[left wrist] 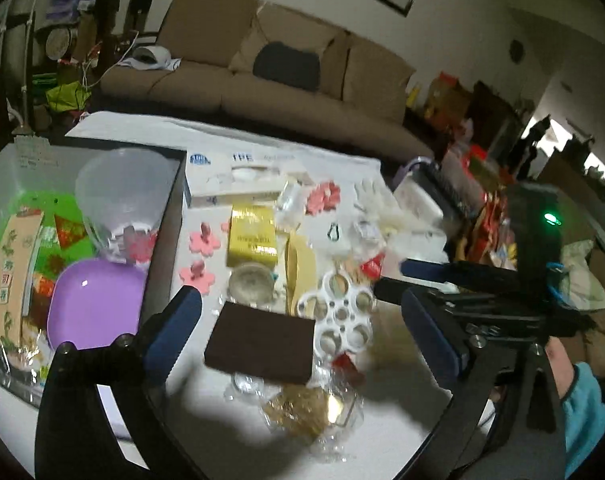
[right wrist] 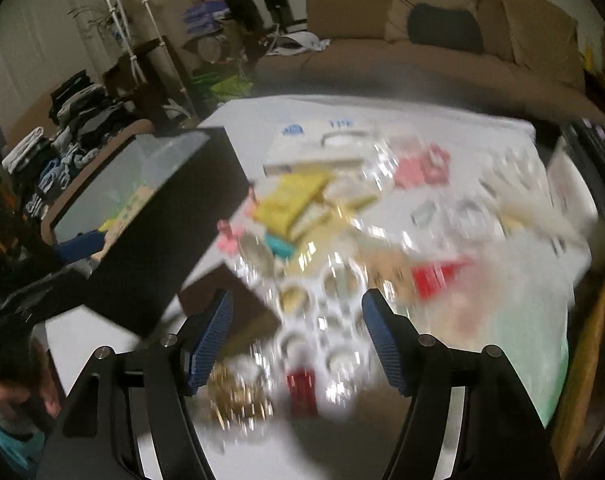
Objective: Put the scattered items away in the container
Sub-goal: 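Move the right gripper toward the pink flower cookie cutter, then grasp the pink flower cookie cutter with the right gripper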
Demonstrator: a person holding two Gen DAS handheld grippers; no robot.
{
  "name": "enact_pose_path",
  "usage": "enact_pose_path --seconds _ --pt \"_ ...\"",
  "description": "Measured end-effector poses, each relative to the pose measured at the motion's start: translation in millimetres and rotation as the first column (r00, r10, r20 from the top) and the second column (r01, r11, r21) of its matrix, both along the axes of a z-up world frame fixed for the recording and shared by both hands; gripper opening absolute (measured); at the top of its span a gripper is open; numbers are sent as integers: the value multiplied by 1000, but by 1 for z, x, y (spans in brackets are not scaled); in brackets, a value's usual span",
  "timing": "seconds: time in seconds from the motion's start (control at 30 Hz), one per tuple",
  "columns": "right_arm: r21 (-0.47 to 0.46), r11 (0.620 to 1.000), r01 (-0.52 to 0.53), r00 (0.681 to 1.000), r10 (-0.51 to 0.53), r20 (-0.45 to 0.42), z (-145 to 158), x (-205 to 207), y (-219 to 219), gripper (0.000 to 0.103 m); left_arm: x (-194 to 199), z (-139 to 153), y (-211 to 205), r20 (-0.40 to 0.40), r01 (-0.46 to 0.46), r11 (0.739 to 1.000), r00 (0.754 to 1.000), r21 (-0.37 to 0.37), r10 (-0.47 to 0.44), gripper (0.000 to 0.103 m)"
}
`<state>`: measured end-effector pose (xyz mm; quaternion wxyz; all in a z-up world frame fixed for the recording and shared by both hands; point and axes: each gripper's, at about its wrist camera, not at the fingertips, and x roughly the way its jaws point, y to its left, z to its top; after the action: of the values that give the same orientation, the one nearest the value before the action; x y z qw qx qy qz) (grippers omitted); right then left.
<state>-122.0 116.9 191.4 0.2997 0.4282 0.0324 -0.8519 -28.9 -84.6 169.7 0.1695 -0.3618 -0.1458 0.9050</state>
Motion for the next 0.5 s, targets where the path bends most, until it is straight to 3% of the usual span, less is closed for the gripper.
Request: enact_pose_path --seconds 0.13,0.27,0.5 --pt "20 1000 -14 1000 15 -23 3 -24 -15 70 -10 -13 -15 55 10 997 998 80 -14 101" --pt "61 996 60 996 -56 -63 9 -63 -4 70 -16 -19 -18 68 6 994 998 112 -14 101" --pt "136 972 191 981 -195 11 -18 -171 20 70 -36 -25 9 82 73 987 993 141 -85 103"
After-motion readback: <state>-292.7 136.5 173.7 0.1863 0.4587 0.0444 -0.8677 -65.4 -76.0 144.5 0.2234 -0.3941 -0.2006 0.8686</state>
